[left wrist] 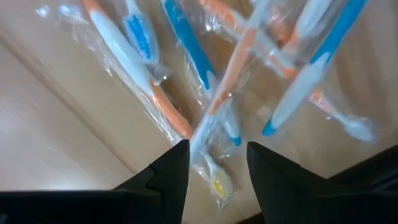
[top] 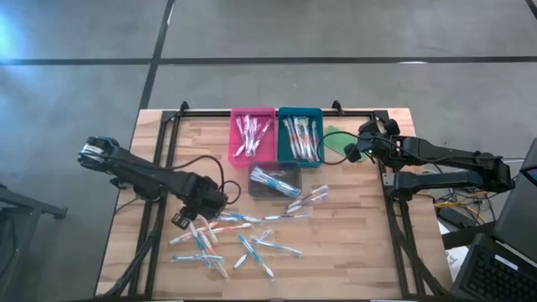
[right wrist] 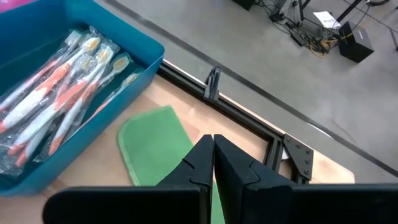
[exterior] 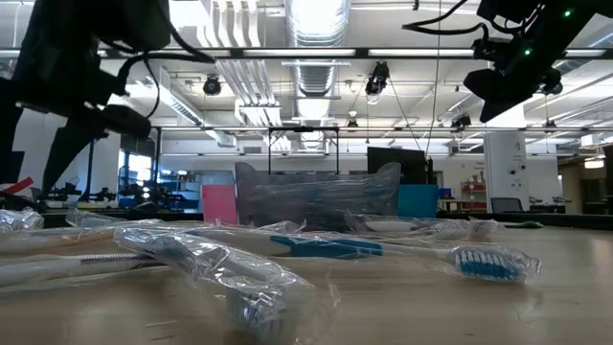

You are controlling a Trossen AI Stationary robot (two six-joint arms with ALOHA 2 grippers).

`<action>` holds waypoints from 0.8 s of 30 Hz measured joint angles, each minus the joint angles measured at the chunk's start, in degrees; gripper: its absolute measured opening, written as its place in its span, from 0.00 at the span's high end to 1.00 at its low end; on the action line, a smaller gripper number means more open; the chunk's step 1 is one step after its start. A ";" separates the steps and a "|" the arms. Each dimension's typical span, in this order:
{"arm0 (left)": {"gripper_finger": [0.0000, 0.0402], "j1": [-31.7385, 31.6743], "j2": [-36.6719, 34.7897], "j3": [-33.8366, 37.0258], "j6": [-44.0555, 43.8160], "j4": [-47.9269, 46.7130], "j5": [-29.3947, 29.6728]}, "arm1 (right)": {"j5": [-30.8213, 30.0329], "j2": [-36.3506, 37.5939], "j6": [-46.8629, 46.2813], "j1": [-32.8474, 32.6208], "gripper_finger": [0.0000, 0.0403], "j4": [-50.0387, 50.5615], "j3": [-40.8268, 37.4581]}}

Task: Pick & Place Toothbrushes
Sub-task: Put the orange toothbrush into the blue bin

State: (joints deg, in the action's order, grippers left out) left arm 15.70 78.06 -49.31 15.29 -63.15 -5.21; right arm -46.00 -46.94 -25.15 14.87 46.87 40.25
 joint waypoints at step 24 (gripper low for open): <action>0.66 -0.04 0.37 8.32 3.17 12.23 4.81 | -0.04 0.00 0.11 0.02 0.98 -0.89 0.00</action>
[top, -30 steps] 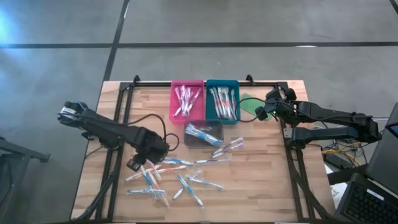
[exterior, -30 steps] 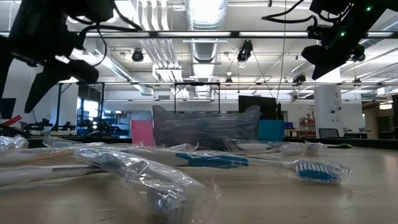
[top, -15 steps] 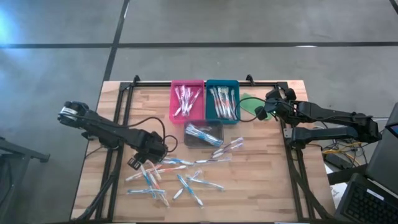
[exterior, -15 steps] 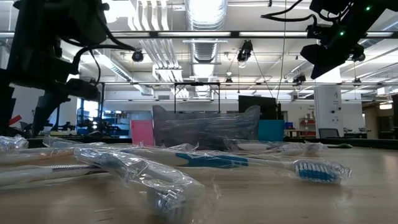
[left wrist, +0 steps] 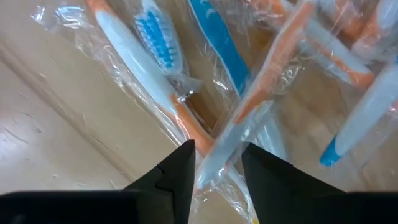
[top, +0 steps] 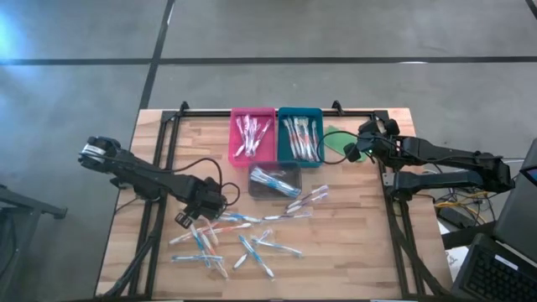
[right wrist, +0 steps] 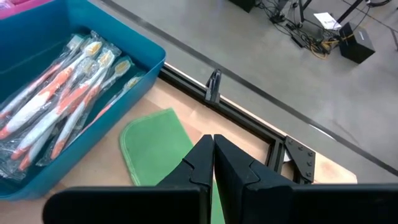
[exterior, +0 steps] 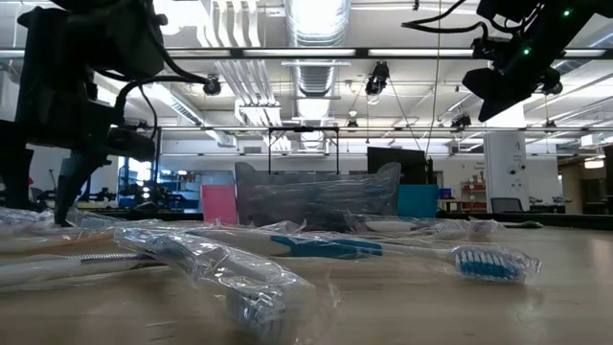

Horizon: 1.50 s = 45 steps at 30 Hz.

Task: Pick & Place Toothbrushes
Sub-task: Put the orange toothbrush into the blue bin

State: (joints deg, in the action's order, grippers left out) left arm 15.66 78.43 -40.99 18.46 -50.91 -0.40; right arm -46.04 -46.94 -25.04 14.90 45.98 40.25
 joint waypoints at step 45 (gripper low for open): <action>1.00 -0.34 -0.02 -19.38 -26.25 -3.34 7.27 | 1.84 0.03 1.20 -0.05 0.98 -0.41 -1.08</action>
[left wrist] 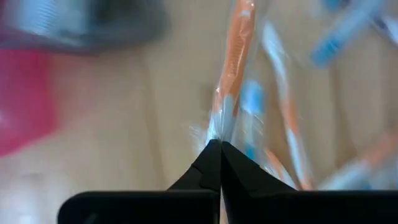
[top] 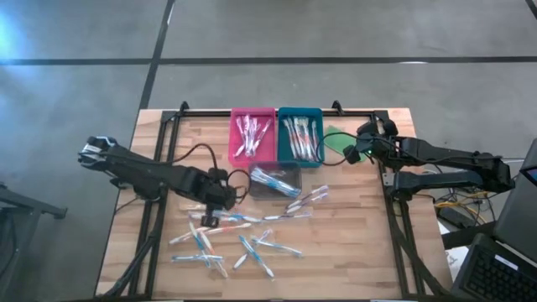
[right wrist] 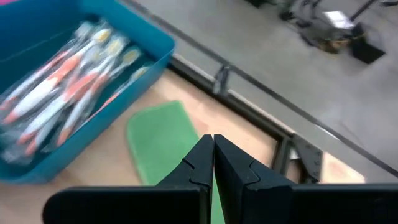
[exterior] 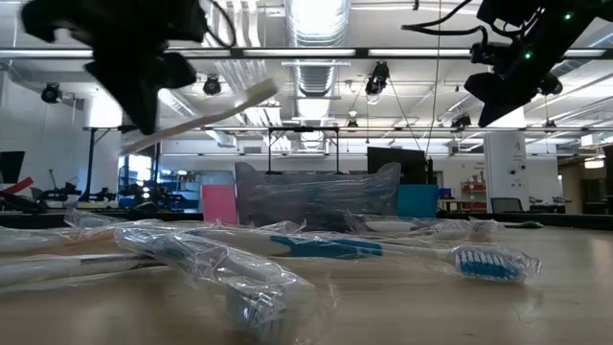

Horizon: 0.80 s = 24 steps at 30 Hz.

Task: Pick & Place Toothbrushes
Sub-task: Put the orange toothbrush into the blue bin

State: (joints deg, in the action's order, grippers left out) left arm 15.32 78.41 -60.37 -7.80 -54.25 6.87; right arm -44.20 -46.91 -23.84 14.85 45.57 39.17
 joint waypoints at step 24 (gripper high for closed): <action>1.00 -9.66 0.02 7.24 16.23 65.24 10.05 | 38.65 -0.10 19.98 -13.68 0.98 -44.94 -12.40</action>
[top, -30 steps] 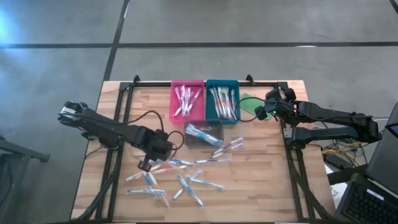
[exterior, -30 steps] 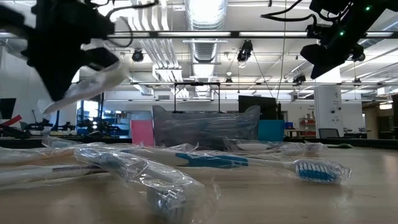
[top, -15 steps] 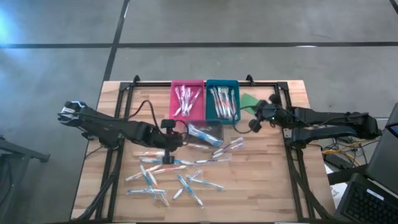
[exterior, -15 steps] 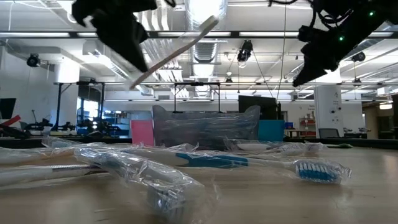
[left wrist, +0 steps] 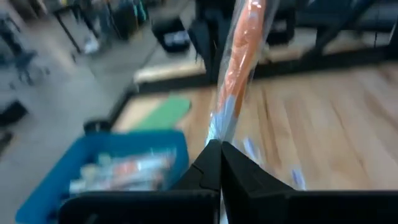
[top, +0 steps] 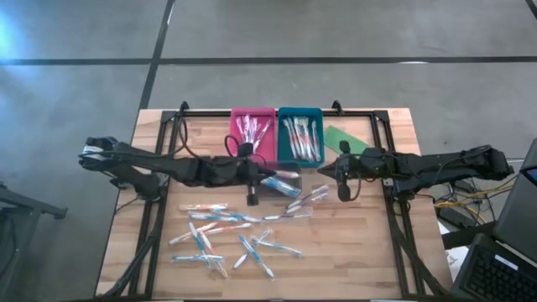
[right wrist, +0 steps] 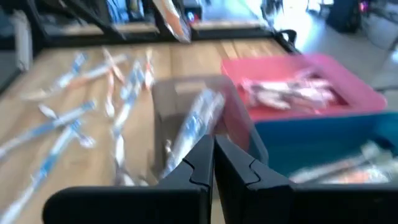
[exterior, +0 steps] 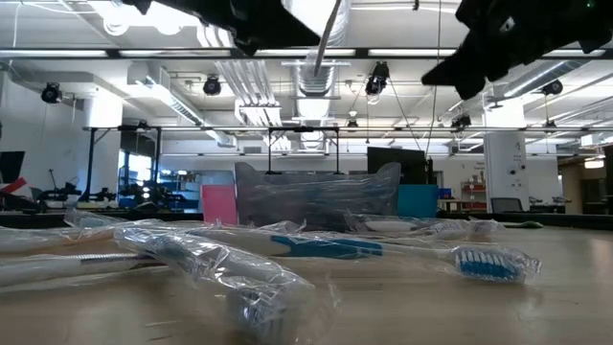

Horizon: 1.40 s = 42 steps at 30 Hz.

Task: Pick & Place Toothbrushes
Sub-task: Put the orange toothbrush into the blue bin

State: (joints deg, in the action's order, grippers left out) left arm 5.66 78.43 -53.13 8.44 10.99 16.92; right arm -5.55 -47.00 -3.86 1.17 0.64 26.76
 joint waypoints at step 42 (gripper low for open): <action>1.00 -7.09 4.28 10.21 -7.46 28.52 -11.79 | -0.24 -29.69 13.29 -4.54 0.51 -33.88 12.72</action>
State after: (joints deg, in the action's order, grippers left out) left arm -1.43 82.72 -42.92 0.97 39.51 5.13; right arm -5.79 -76.69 9.43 -3.38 -33.24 39.49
